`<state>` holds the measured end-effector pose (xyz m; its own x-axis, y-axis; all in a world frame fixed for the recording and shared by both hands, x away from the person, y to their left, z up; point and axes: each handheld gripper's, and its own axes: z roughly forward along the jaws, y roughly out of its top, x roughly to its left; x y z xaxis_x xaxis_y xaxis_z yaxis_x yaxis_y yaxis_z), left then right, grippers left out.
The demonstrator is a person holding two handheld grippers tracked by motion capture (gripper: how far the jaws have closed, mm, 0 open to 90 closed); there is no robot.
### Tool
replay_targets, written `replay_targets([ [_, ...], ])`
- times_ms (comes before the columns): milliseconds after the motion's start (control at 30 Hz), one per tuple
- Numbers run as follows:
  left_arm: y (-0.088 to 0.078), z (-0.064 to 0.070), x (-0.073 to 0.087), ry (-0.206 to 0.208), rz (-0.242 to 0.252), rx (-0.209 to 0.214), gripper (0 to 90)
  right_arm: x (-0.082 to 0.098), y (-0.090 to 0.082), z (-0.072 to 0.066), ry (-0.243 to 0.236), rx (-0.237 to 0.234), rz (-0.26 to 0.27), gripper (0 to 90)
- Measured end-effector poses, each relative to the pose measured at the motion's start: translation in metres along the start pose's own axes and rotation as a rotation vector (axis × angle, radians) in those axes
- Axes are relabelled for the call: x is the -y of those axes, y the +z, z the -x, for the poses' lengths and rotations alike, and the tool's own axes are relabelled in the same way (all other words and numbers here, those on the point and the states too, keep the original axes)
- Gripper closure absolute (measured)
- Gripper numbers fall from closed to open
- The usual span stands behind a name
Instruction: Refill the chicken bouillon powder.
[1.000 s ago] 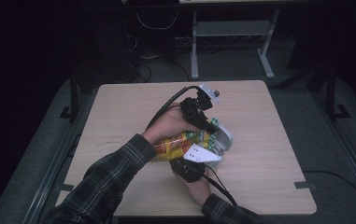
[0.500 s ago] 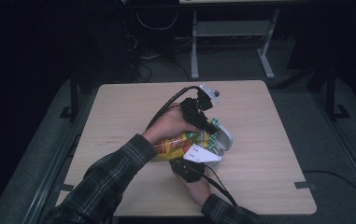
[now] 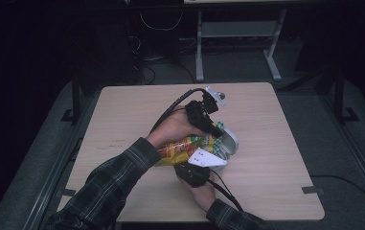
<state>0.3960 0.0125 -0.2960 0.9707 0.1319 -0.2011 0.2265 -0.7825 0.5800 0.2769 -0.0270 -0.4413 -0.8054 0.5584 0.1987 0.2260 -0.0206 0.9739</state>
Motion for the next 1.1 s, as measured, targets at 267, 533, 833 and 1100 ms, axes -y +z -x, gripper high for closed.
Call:
replay_targets([
  [267, 0.0008, 0.0005, -0.0001, -0.006, 0.003, 0.004, 89.6, 0.0, 0.0, -0.0001, 0.001, -0.001, 0.0, 89.8],
  [533, 0.001, -0.0004, -0.0009, 0.002, -0.01, 0.0, 89.5, -0.0001, 0.0002, 0.0002, 0.005, -0.002, 0.001, 89.9],
  [833, 0.0018, -0.0002, -0.0015, -0.004, -0.011, -0.002, 89.5, -0.0004, 0.0001, 0.0005, 0.011, -0.005, 0.002, 89.9],
  [1100, 0.0025, 0.0001, -0.0035, -0.002, -0.015, -0.008, 89.5, -0.0013, 0.0001, 0.0012, 0.019, -0.01, 0.01, 89.9],
])
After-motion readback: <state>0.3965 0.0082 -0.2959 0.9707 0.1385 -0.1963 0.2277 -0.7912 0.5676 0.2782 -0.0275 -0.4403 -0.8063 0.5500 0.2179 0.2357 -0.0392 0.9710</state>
